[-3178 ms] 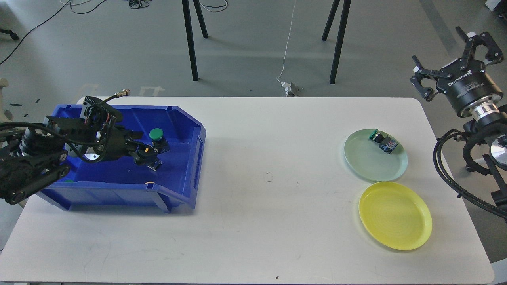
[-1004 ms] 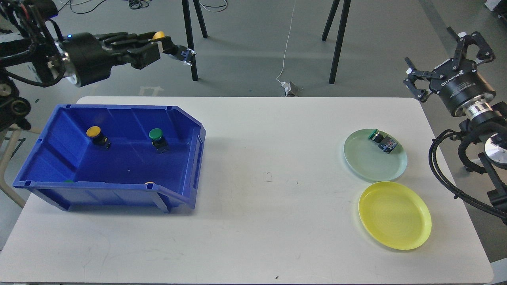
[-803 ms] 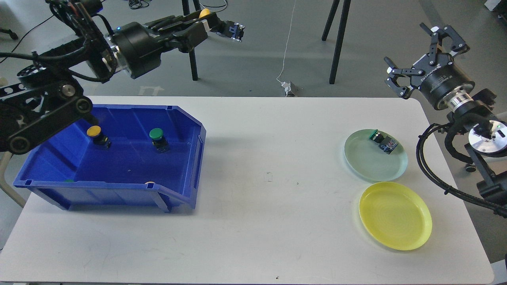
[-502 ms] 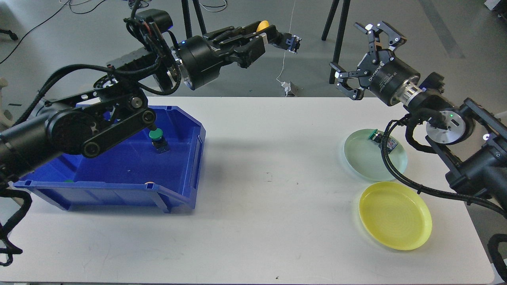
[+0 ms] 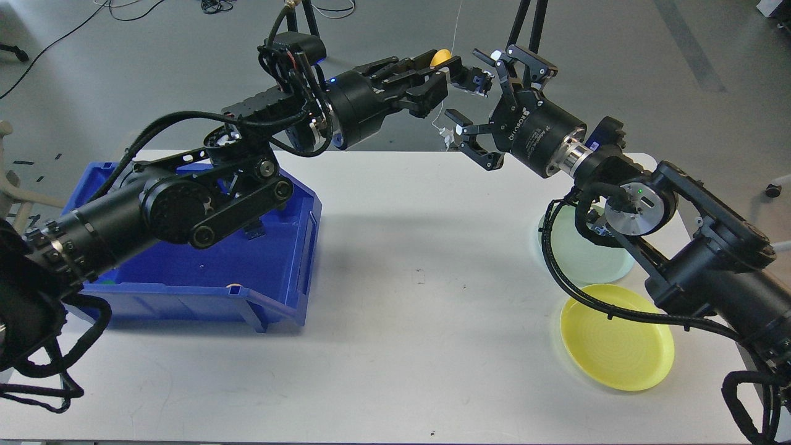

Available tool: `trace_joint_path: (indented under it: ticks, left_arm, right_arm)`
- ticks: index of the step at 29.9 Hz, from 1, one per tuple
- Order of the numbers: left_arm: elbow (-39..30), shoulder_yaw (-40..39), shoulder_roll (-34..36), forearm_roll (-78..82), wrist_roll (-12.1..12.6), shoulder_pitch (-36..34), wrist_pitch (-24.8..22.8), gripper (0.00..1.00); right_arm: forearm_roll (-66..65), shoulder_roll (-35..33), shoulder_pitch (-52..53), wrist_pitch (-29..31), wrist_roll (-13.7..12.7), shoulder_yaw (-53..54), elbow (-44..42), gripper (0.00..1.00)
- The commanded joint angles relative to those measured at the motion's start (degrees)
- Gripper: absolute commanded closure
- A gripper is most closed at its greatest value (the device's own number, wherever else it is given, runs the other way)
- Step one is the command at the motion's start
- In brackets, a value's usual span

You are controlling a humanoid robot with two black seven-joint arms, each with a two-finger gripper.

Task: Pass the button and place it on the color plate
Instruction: 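Lift the yellow button and hand it to the right gripper, then carry the yellow button with the right gripper to the yellow plate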

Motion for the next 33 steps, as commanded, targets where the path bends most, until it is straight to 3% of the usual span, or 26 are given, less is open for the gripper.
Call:
trace_joint_path:
  ticks: [1, 5, 12, 19, 23, 26, 29, 33]
  left_arm:
    - [0.02, 0.0, 0.07, -0.07, -0.08, -0.16, 0.0, 0.73]
    - [0.02, 0.0, 0.24, -0.07, -0.08, -0.16, 0.0, 0.73]
    - [0.02, 0.26, 0.24, -0.16, -0.08, -0.07, 0.0, 0.72]
    - [0.02, -0.09, 0.33, -0.16, -0.26, -0.07, 0.0, 0.57]
    - [0.02, -0.53, 0.33, -0.78, -0.87, -0.07, 0.26, 0.37]
    - [0.02, -2.1, 0.24, -1.04, -1.05, 0.19, 3.24, 0.19]
    - [0.02, -4.57, -0.02, -2.96, -1.05, 0.54, 5.45, 0.08]
    - [0.02, -7.73, 0.07, -14.45, -1.49, 0.54, 5.45, 0.05]
  right_arm:
    - [-0.15, 0.29, -0.15, 0.0, 0.0, 0.0, -0.01, 0.33]
    - [-0.16, 0.2, -0.15, 0.0, 0.0, 0.09, -0.1, 0.45]
    - [-0.16, 0.2, -0.24, 0.0, 0.0, 0.26, -0.19, 0.79]
    - [-0.16, 0.12, -0.24, 0.0, 0.0, 0.88, -0.19, 0.79]
    - [-0.16, -0.5, -0.33, 0.08, 0.09, 1.05, -0.1, 0.79]
    - [-0.07, -1.37, -0.51, 0.08, 0.09, 2.01, 0.08, 0.79]
    - [0.02, -3.74, -0.68, 0.17, 0.09, 3.07, 0.95, 0.79]
    - [0.02, -8.05, -2.87, 0.26, 0.0, 4.3, 4.11, 0.79]
